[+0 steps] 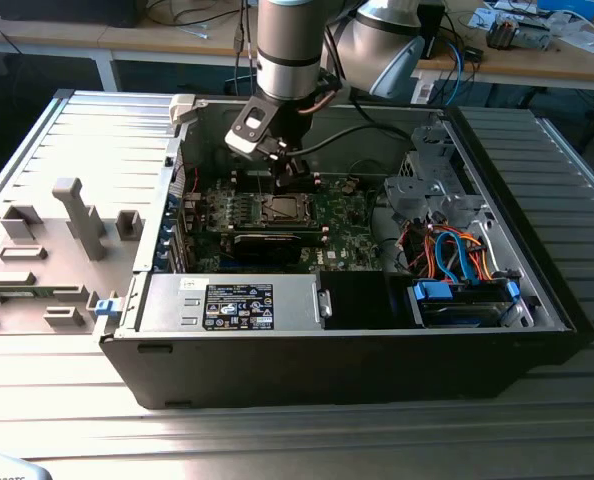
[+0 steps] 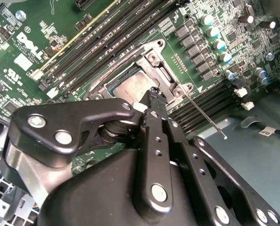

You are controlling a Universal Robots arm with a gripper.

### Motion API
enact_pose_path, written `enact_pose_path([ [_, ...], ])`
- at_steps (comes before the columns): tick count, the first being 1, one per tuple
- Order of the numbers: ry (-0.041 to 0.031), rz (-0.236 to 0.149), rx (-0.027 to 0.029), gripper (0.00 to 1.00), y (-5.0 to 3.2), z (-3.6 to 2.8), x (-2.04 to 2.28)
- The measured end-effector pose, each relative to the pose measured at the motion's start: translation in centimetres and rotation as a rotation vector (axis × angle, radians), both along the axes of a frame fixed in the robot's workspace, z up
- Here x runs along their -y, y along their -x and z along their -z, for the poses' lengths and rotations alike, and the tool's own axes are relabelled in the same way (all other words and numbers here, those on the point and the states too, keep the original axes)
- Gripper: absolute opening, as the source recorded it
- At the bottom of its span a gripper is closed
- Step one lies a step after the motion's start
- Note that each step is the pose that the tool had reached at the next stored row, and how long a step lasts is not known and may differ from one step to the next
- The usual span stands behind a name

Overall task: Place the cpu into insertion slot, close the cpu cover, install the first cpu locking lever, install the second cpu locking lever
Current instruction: 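Install the first cpu locking lever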

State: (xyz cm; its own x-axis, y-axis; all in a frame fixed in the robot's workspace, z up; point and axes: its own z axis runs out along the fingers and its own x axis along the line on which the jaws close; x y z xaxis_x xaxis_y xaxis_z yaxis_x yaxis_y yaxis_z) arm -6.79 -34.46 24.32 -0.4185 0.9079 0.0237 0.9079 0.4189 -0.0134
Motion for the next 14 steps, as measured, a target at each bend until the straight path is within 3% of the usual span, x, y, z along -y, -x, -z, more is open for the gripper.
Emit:
enact_pose_path([
  [14,-0.0001,-0.118,-0.0001,0.11,0.00,0.00,0.00],
])
